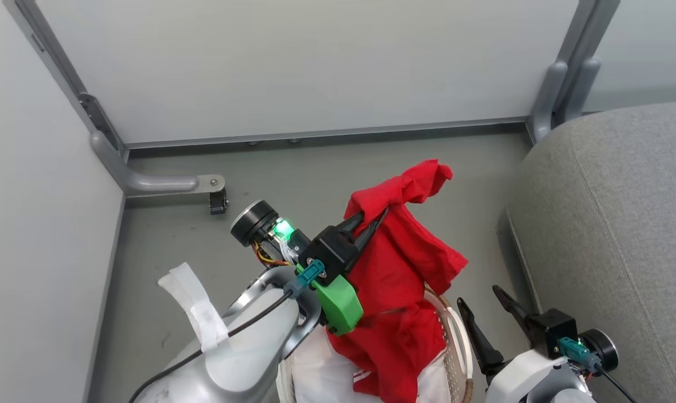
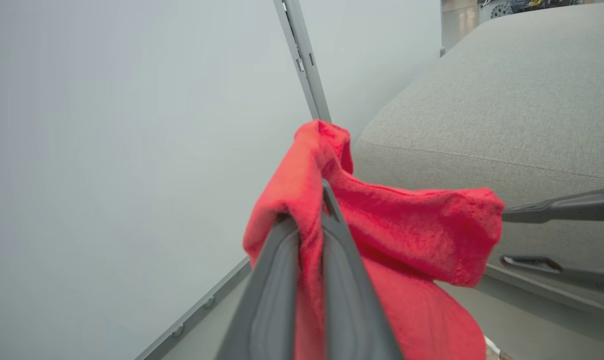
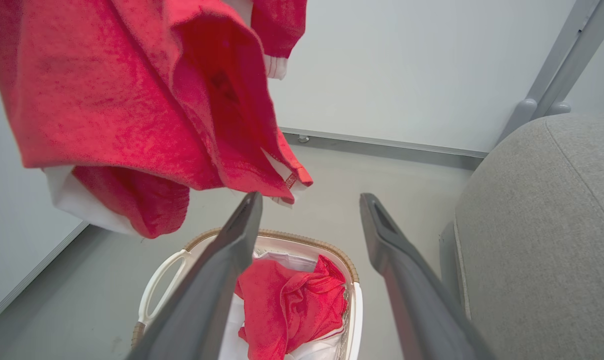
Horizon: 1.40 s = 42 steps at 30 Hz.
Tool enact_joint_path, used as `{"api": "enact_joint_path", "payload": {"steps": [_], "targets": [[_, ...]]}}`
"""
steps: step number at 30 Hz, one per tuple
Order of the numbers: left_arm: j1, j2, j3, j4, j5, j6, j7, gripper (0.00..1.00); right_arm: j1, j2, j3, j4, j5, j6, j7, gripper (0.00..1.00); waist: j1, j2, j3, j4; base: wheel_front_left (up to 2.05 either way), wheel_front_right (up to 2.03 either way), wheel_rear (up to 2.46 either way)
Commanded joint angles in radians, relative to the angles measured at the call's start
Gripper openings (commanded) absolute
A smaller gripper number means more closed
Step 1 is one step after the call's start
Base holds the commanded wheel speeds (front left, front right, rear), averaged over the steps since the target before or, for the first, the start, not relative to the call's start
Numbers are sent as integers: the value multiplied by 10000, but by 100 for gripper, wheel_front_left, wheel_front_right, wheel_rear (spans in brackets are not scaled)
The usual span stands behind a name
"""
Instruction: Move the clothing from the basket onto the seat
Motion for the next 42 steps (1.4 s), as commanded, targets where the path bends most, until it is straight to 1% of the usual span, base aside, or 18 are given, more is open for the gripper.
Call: {"api": "enact_joint_path", "payload": {"steps": [1, 6, 8, 11, 16, 18, 19, 21, 26, 28, 33, 35, 36, 42], "targets": [[-160, 79, -34, -102, 83, -29, -5, 0, 165, -43, 62, 49, 86, -6, -44, 100, 1, 42, -359, 373, 0, 0, 0], [-245, 32, -125, -305, -66, -46, -5, 0, 24, -80, 455, -25, 166, -6, -44, 100, 1, 42, -397, 479, 0, 0, 0], [-228, -9, -161, -340, -121, -54, -5, 0, -150, -138, 816, -153, 278, -6, -44, 100, 1, 42, -385, 518, 0, 0, 0], [-152, -72, -234, -328, -244, -65, -5, 0, -510, -347, 1718, -394, 661, -6, -42, 100, 1, 42, -346, 571, 0, 0, 0], [-206, -157, -319, -356, -389, -73, -5, 0, -1572, -812, 3376, -793, 1390, -7, -42, 100, 1, 42, -215, 683, 0, 0, 0], [-236, -196, -339, -364, -441, -74, -4, 0, -1995, -985, 3734, -728, 1374, -8, -42, 100, 1, 42, -171, 731, 0, 0, 0], [-244, -208, -359, -367, -446, -75, -5, 0, -2137, -993, 3765, -699, 1323, -8, -42, 100, 1, 42, -156, 753, 0, 0, 0], [-257, -250, -427, -333, -521, -71, -5, 0, -2496, -918, 3515, -532, 1029, -8, -42, 100, 1, 42, -112, 840, 0, 0, 0], [-277, -339, -597, -299, -692, -71, -5, 0, -2622, -422, 2703, -78, 46, -7, -42, 100, 1, 42, -43, 1049, 0, 0, 0], [-288, -362, -682, -318, -764, -72, -5, 0, -2578, -284, 2576, 249, -199, -8, -33, 100, 1, 42, -26, 1114, 0, 0, 0], [-290, -397, -931, -363, -991, -73, -5, 0, -2930, 53, 2650, 842, -493, -8, -31, 100, 1, 42, -16, 1245, 0, 0, 0], [-289, -405, -986, -281, -1063, -73, -4, 0, -3012, 143, 2630, 990, -476, -8, -31, 11, 1, 42, -23, 1293, 0, 0, 0], [-278, -417, -1018, -263, -1108, -73, -5, 0, -3054, 188, 2632, 1057, -435, -8, -31, 0, 1, 42, -30, 1317, 0, 0, 0], [-170, -450, -1032, -201, -1163, -74, -6, 0, -3026, 311, 2355, 1021, -235, -8, -31, 0, 1, 42, -60, 1343, 0, 0, 0]]}}
